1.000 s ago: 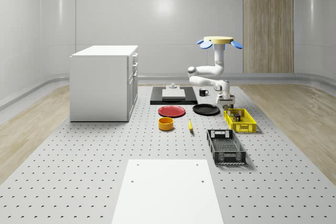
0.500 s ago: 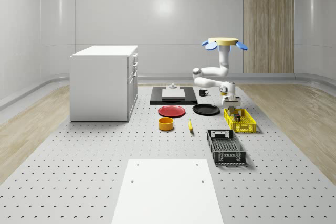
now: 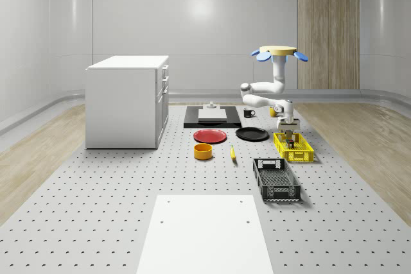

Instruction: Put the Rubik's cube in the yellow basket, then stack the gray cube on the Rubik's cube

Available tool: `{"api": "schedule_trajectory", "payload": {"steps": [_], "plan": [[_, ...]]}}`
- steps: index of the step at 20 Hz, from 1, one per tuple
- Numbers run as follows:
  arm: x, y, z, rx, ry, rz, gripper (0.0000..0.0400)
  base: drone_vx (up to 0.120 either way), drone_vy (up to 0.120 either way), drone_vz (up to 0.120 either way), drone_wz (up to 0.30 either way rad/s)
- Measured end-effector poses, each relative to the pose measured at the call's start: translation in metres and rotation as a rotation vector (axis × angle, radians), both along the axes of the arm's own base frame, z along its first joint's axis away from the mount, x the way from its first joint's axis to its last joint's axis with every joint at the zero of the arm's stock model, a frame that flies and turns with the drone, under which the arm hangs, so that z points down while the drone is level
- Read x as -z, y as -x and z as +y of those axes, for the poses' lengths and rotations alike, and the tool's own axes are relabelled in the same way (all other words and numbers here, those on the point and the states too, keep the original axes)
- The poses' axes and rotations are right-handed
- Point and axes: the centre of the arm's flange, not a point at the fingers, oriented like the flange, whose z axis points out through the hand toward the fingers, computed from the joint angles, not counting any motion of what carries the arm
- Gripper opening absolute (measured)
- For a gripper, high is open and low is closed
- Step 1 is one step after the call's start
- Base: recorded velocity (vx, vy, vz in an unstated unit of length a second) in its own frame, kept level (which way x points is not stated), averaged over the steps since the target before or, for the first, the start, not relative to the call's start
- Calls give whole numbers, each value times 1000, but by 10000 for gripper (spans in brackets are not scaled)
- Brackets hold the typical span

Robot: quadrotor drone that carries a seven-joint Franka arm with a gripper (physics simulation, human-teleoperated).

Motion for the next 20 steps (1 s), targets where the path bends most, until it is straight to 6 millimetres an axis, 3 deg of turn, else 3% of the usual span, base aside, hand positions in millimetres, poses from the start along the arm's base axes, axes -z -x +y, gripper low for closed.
{"api": "schedule_trajectory", "payload": {"steps": [13,16,20], "plan": [[-26,0,0,0,0,0,251,0,0,0,0],[-27,0,0,0,0,0,323,0,0,0,0],[-17,0,0,0,0,0,372,0,0,0,0]]}}
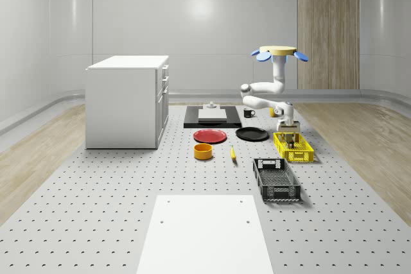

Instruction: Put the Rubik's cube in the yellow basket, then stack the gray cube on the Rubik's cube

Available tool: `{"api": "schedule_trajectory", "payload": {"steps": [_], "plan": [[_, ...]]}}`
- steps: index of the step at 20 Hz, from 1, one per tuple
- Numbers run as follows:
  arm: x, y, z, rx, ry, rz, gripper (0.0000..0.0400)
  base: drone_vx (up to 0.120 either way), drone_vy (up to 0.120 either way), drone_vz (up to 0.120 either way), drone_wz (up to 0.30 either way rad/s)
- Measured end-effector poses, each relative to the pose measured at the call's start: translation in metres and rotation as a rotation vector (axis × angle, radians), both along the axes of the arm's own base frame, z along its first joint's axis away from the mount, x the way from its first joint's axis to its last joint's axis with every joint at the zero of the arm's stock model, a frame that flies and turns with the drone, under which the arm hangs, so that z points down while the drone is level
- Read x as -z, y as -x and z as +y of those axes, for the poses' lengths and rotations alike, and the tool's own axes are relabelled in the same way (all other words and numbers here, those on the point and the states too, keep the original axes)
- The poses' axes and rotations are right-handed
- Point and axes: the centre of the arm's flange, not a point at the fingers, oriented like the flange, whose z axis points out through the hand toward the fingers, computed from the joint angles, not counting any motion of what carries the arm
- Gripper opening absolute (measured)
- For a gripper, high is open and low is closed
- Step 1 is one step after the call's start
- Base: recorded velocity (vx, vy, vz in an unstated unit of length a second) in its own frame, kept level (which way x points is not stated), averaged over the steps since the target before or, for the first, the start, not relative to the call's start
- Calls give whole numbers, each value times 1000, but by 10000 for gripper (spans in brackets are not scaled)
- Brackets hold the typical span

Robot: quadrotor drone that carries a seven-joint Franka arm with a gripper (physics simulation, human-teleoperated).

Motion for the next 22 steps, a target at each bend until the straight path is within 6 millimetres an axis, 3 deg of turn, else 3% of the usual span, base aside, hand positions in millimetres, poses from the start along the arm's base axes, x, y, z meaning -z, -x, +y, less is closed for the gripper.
{"api": "schedule_trajectory", "payload": {"steps": [9,22], "plan": [[27,0,0,0,0,0,397,0,0,0,0],[32,0,0,0,0,0,400,0,0,0,0]]}}
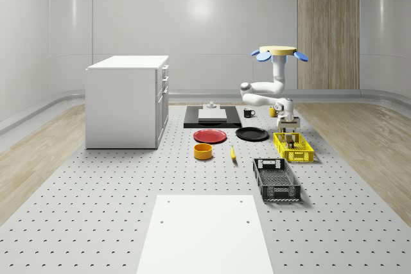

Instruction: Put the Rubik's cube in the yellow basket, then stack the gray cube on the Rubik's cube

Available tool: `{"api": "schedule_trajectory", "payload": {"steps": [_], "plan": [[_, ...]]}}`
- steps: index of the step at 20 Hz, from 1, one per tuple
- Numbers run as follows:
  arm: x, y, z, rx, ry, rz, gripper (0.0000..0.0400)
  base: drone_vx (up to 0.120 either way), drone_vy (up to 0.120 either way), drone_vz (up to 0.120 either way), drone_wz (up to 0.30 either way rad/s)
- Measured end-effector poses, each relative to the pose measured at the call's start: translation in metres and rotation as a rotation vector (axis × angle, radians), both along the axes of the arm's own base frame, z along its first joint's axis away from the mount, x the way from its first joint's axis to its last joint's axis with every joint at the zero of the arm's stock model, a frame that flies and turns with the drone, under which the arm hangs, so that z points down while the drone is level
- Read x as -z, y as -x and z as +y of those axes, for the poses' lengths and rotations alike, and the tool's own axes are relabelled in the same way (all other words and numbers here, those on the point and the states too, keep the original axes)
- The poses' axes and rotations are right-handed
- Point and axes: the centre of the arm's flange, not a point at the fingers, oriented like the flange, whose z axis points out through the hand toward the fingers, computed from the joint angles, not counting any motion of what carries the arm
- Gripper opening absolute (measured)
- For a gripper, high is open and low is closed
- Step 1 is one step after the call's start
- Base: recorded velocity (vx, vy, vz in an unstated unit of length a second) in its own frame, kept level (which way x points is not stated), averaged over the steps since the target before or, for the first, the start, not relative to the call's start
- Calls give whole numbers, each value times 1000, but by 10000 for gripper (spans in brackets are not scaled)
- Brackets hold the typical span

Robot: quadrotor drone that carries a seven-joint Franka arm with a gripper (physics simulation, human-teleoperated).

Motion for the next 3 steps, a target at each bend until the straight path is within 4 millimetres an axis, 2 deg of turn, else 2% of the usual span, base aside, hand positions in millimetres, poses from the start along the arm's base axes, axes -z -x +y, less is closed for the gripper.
{"api": "schedule_trajectory", "payload": {"steps": [3], "plan": [[0,0,0,0,0,0,400,0,0,0,0]]}}
